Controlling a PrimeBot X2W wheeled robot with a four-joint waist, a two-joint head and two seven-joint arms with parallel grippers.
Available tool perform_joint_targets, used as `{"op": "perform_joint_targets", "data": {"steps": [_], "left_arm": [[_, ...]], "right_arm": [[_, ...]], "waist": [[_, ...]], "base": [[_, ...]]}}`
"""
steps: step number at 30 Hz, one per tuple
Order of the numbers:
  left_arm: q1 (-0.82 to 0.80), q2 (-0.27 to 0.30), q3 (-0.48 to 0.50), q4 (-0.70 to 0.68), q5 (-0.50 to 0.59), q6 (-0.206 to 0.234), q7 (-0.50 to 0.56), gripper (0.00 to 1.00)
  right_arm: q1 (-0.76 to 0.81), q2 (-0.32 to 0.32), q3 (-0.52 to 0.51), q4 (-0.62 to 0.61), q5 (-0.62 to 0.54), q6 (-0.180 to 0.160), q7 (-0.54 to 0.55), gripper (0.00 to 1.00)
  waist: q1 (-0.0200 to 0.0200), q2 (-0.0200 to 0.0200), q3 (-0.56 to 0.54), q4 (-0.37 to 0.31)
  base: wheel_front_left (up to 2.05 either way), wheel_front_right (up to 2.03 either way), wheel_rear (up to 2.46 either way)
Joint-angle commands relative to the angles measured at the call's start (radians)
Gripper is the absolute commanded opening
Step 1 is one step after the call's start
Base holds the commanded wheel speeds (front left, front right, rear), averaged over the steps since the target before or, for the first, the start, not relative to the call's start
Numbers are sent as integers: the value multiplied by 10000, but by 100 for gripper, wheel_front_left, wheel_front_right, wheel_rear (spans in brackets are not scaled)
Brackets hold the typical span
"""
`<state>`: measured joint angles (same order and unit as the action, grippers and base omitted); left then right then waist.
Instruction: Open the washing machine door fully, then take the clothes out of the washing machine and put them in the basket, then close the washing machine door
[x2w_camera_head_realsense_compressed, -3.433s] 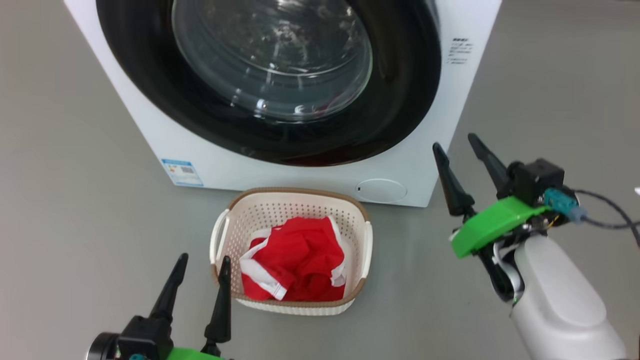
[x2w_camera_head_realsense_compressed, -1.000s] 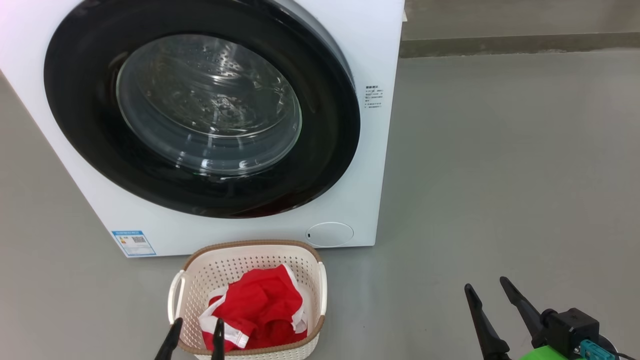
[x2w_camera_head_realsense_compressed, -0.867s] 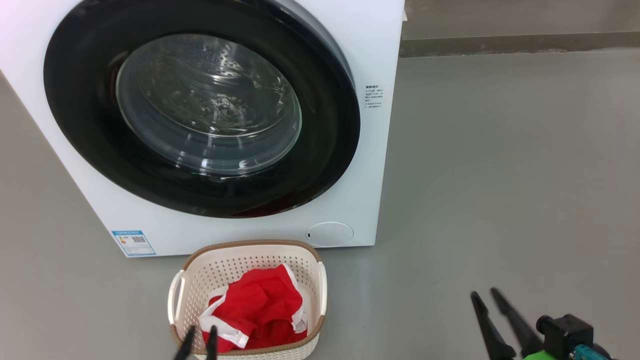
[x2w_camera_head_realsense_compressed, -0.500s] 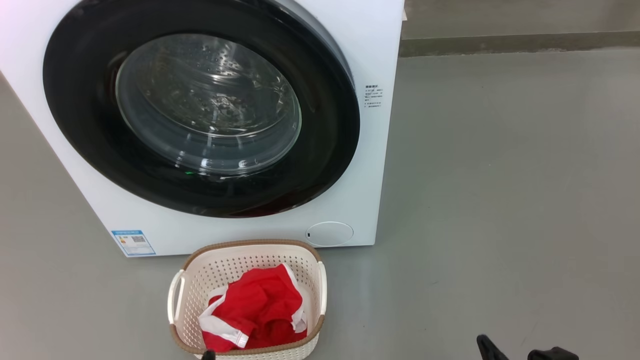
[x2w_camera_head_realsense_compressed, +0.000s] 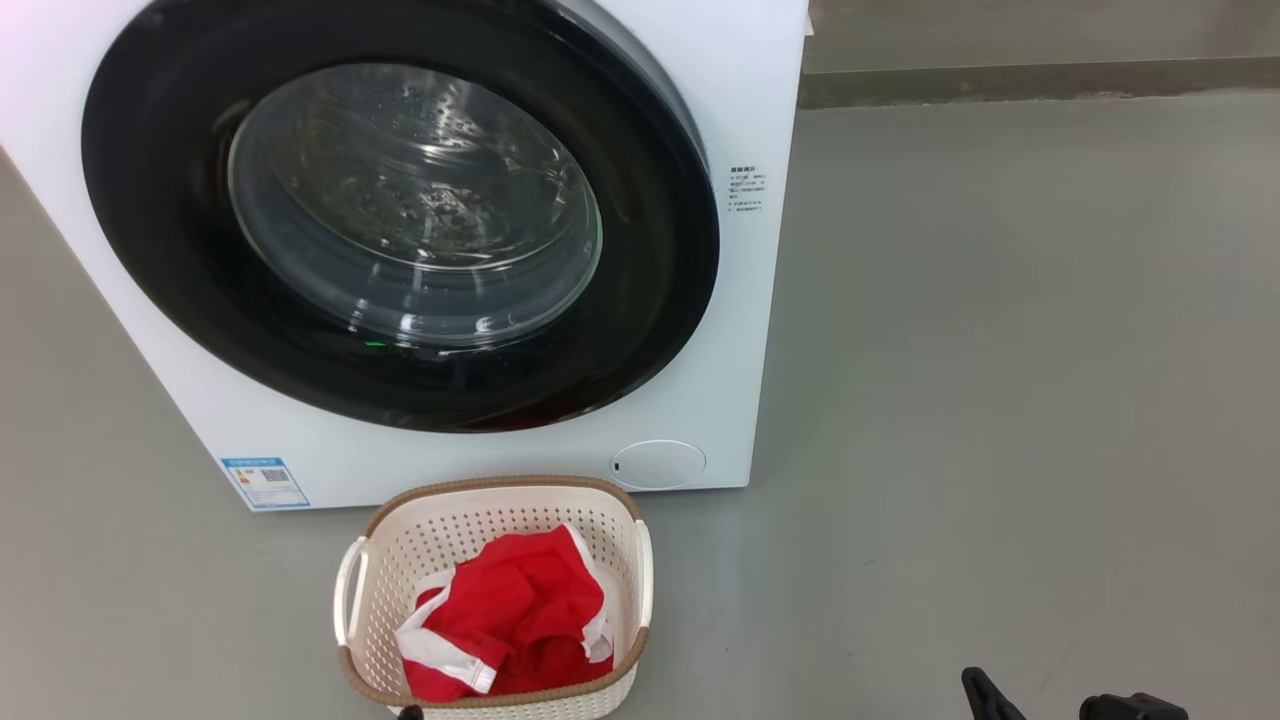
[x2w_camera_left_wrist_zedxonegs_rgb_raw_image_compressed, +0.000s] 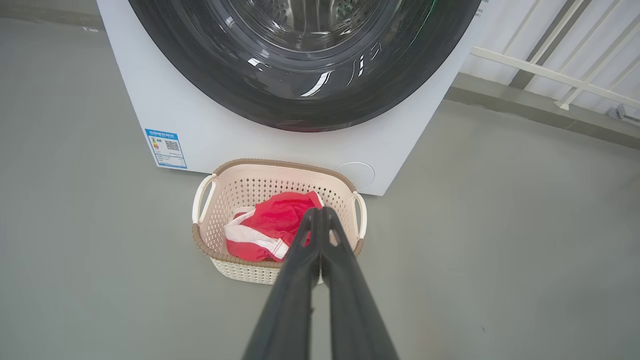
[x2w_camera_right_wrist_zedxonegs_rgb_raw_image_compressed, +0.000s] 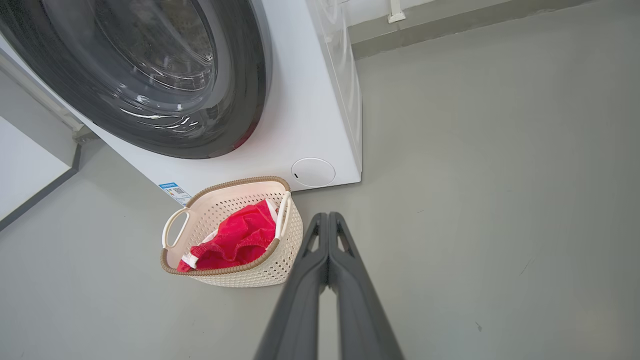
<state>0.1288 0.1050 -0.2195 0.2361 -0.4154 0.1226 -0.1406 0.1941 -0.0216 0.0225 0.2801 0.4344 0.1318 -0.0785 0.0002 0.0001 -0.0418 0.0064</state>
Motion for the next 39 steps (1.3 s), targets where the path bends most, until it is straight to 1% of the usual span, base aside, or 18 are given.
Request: {"op": "perform_joint_targets", "data": {"steps": [1,39], "left_arm": [[-282,34,192,-179,-269,-79,21,0],[-984,-75,1136,-89,-4320,-912,778,0]], "right_arm": [[-408,-116,-26,-237,244,-1,10,0],[-1281,-298,-307,-285,4284,-5,518,0]], "waist": [[-1,-1,4,0],[-2,-1,155,-22]], "base": [[0,0,0],[0,0,0]]}}
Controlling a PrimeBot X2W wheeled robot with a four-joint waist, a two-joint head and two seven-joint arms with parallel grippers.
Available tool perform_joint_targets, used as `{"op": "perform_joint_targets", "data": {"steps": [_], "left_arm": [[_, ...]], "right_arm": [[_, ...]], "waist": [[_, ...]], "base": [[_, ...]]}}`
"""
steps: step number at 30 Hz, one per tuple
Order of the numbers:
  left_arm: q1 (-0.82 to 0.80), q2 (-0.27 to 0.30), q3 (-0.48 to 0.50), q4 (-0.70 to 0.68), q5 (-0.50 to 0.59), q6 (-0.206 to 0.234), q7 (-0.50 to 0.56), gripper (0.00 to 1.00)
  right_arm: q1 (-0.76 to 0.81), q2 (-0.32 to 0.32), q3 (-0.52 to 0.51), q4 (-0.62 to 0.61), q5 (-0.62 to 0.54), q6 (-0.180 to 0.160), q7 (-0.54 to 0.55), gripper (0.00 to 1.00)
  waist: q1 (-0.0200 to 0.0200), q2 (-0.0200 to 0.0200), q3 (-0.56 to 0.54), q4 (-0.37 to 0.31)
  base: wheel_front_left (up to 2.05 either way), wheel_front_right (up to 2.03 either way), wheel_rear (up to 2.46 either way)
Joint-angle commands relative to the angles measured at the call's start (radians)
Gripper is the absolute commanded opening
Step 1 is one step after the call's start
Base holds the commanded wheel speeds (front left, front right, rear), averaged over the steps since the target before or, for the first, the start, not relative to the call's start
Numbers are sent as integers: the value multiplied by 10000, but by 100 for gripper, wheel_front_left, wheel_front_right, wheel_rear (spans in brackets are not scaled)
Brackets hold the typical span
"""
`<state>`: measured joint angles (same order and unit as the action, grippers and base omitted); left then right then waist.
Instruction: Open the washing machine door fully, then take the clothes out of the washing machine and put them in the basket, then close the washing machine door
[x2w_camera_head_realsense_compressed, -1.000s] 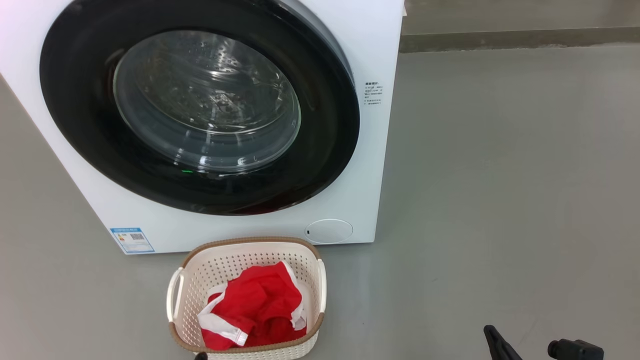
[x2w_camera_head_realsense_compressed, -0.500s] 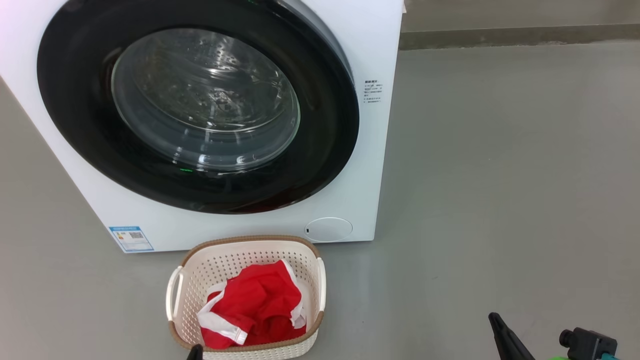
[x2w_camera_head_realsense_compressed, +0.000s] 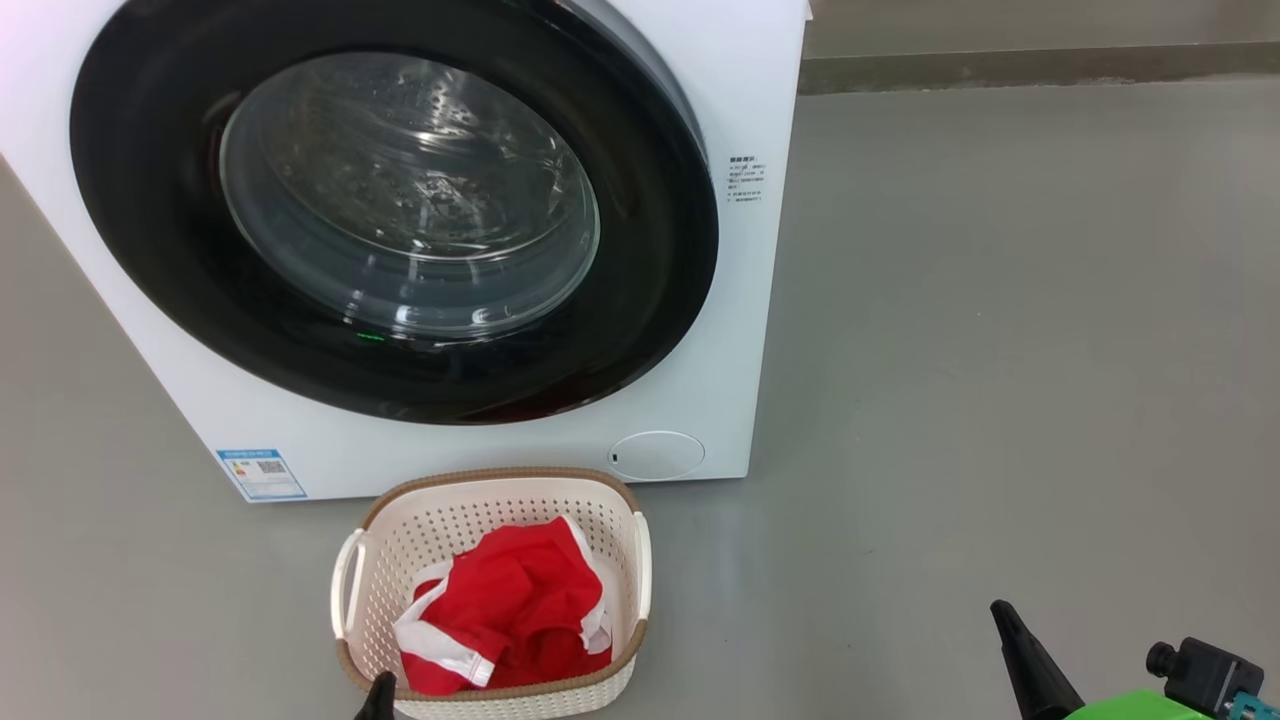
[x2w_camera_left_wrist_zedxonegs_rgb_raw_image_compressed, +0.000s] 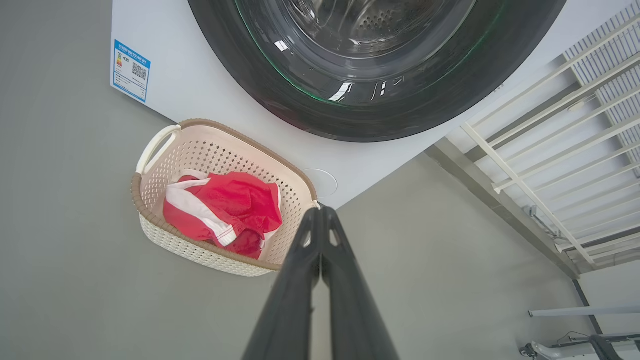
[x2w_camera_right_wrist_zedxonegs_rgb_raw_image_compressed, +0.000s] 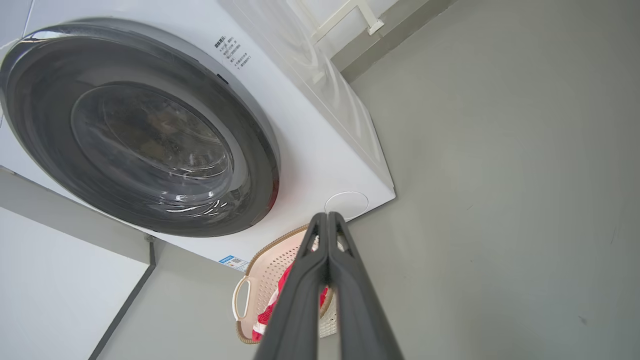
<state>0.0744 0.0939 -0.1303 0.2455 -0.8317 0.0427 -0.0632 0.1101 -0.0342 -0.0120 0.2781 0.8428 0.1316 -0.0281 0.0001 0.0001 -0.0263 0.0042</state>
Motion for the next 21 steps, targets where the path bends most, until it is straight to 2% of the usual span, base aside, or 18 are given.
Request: {"op": "perform_joint_targets", "data": {"steps": [1,21], "left_arm": [[-459,32,271,-181,-266,-135,24,0],[-855,-59,846,-132,-2531,-606,485,0]], "right_arm": [[-465,-175,29,-267,307,-3,29,0],[-961,-240,-184,-292,2553,-5,360,0]], "waist": [[-1,-1,5,-1],[-1,-1,90,-13]], "base": [[0,0,0],[0,0,0]]}}
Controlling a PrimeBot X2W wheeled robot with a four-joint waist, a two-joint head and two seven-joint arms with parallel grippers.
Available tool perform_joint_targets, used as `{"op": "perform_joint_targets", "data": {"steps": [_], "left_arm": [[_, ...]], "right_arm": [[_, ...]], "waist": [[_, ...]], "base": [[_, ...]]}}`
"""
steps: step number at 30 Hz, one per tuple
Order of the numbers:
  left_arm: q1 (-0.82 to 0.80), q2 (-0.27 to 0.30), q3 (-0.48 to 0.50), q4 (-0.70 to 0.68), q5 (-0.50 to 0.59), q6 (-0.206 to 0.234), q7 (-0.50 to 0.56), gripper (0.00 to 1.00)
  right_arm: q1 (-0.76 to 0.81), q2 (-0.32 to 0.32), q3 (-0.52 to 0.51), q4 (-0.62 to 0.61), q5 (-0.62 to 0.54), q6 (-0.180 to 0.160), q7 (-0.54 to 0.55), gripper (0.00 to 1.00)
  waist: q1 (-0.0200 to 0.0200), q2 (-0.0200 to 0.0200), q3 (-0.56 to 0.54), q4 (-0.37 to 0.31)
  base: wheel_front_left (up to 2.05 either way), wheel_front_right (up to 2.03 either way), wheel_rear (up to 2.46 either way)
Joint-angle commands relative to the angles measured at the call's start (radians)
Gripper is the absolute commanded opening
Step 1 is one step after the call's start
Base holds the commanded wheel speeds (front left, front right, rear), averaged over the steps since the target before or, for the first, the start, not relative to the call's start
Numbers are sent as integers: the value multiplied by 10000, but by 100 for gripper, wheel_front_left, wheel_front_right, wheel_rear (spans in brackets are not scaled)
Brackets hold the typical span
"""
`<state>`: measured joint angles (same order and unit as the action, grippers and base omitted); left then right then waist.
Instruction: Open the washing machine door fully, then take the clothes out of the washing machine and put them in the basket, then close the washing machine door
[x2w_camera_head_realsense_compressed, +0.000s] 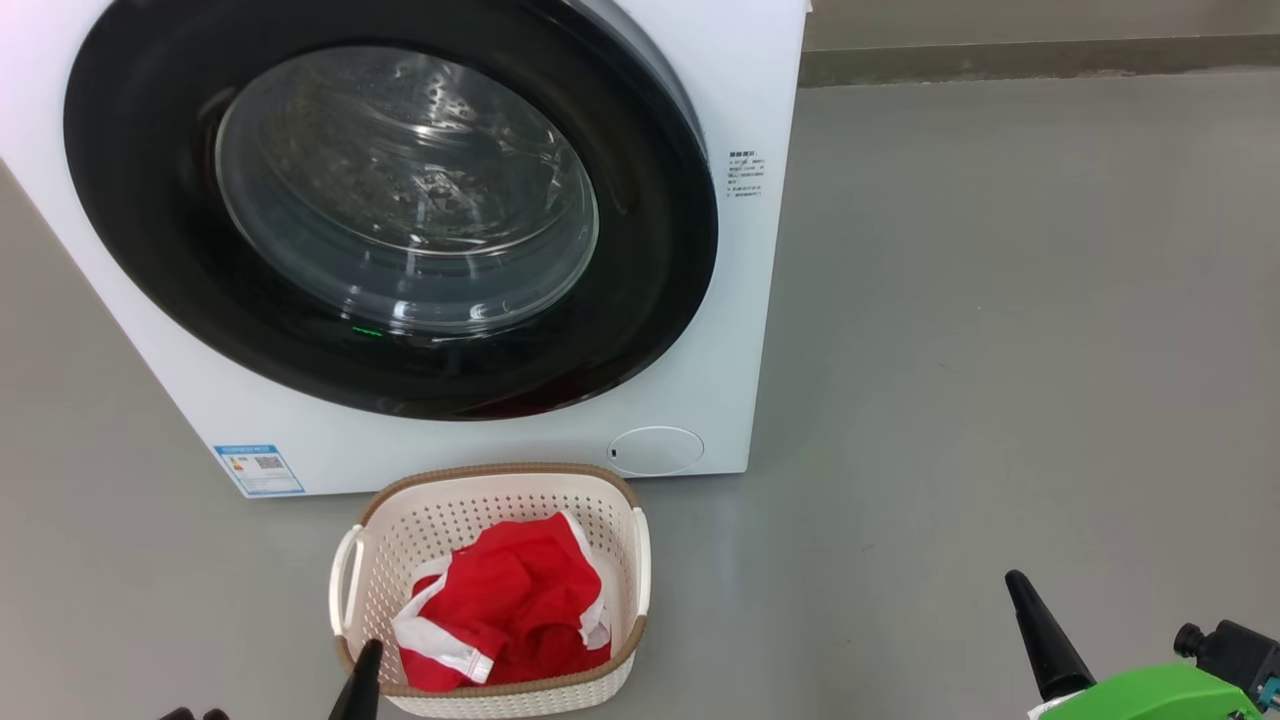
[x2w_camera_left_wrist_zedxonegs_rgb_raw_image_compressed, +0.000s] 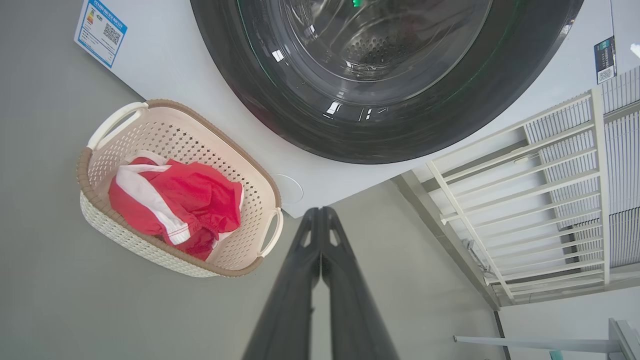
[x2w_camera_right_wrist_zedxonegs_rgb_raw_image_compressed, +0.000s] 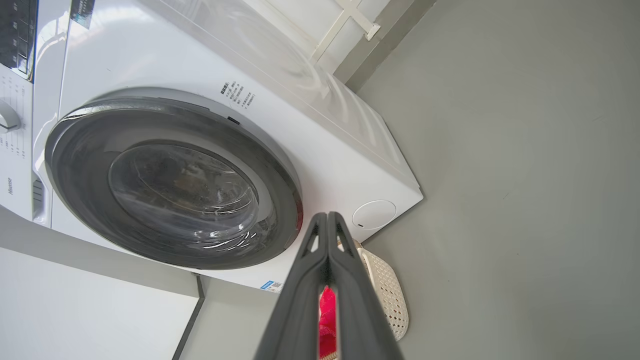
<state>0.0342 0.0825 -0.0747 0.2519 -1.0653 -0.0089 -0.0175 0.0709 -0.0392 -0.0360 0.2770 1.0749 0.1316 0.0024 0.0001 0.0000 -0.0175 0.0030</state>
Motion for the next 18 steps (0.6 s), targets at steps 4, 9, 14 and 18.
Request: {"op": "perform_joint_targets", "data": {"steps": [4,9,14,18], "left_arm": [[-528,35,402,-185,-625,-180,119,0],[-623,11,542,-173,-1162,-292,231,0],[-718,-14,684,-161,-1698,-405,345,0],[-775,-29,768,-154,-2017,-471,412,0]], "right_arm": [[-664,-200,13,-285,659,-5,120,0],[-783,-212,-43,-291,1190,-6,203,0],[-902,-223,-100,-296,1721,-6,287,0],[-973,-230,-134,-300,2035,-6,337,0]], "waist": [[-1,0,18,-2],[-1,0,38,-5],[-1,0,59,-8],[-1,0,71,-10]], "base": [[0,0,0],[0,0,0],[0,0,0],[0,0,0]]}}
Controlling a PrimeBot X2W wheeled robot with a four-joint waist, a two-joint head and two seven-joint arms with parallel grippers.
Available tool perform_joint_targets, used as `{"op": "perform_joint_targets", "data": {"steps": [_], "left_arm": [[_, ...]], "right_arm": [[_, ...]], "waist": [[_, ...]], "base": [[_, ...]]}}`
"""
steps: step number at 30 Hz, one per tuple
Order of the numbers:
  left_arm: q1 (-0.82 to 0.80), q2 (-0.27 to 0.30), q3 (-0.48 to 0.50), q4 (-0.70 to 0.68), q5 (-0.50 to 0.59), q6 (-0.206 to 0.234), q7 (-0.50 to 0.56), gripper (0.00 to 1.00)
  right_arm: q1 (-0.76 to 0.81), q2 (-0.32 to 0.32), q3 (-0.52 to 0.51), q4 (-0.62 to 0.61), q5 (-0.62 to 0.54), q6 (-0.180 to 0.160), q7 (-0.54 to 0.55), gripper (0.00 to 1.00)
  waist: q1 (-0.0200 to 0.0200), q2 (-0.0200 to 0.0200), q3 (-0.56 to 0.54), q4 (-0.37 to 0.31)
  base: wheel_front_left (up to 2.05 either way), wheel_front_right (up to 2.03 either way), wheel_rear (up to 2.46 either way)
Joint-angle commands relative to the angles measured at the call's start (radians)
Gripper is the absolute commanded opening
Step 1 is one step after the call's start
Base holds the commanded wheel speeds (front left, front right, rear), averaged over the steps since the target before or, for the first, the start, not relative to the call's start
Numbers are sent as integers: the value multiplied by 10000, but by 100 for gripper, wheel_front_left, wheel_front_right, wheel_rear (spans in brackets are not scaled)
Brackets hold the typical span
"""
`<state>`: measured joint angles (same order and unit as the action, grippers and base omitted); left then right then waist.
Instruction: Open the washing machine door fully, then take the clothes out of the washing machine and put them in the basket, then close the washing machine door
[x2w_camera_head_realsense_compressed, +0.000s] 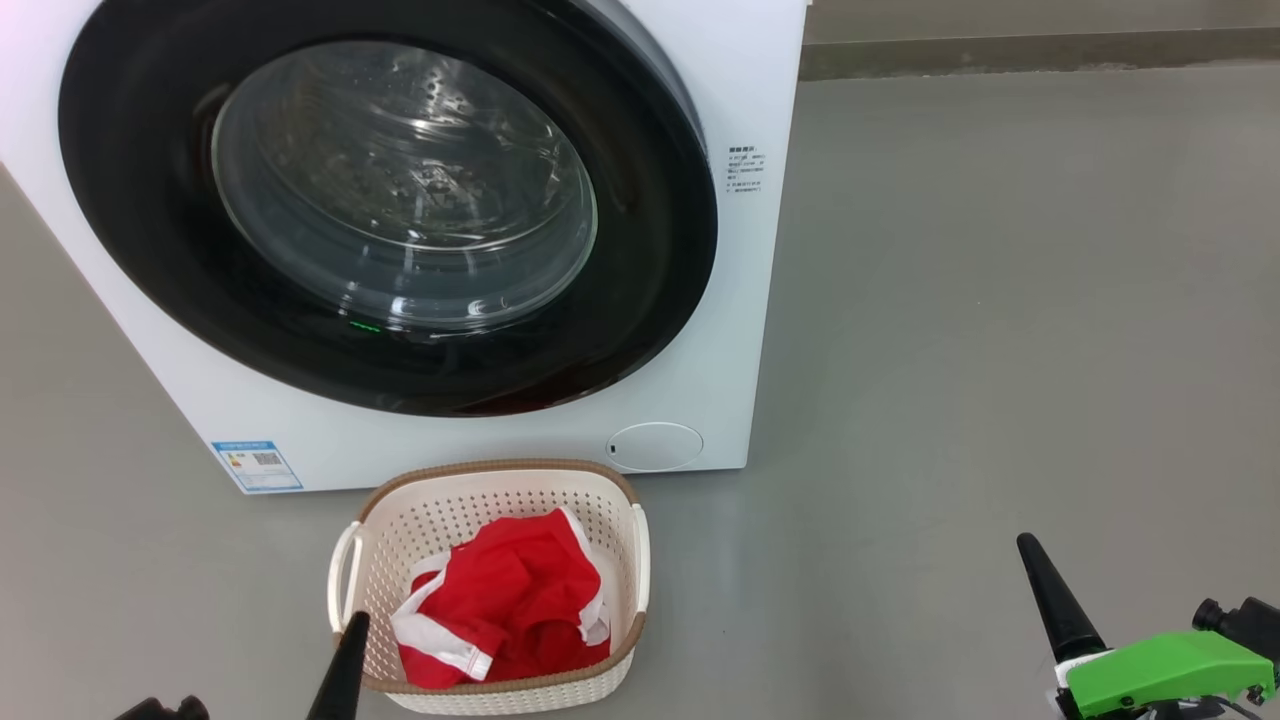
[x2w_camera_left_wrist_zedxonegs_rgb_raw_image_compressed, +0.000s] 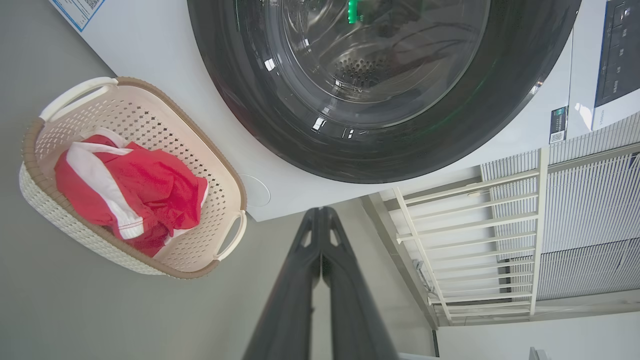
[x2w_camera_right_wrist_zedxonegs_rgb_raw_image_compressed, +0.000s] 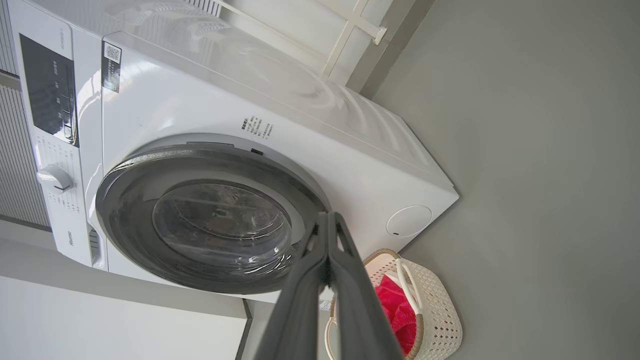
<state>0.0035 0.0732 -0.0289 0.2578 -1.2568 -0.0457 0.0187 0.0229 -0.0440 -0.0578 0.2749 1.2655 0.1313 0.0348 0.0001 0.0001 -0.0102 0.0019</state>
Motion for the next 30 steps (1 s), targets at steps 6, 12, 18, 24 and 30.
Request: {"op": "perform_joint_targets", "data": {"steps": [6,12,18,24,30], "left_arm": [[-582,34,481,-198,-743,-238,187,0],[-697,3,653,-183,-1385,-373,325,0],[-811,-29,826,-168,-2026,-508,464,0],[-925,-61,999,-153,-2667,-642,603,0],[-1039,-93,1173,-138,-3303,-776,742,0]], "right_arm": [[-635,-194,15,-285,764,-3,115,0],[-778,-205,-57,-292,1398,-4,218,0],[-922,-215,-129,-298,2031,-4,322,0],[-1065,-225,-203,-305,2663,-5,427,0],[-1208,-234,-277,-311,3291,-5,532,0]], "waist": [[-1,-1,23,-3],[-1,-1,47,-7],[-1,-1,72,-10],[-1,-1,96,-14],[-1,-1,120,-17]], "base": [[0,0,0],[0,0,0],[0,0,0],[0,0,0],[0,0,0]]}}
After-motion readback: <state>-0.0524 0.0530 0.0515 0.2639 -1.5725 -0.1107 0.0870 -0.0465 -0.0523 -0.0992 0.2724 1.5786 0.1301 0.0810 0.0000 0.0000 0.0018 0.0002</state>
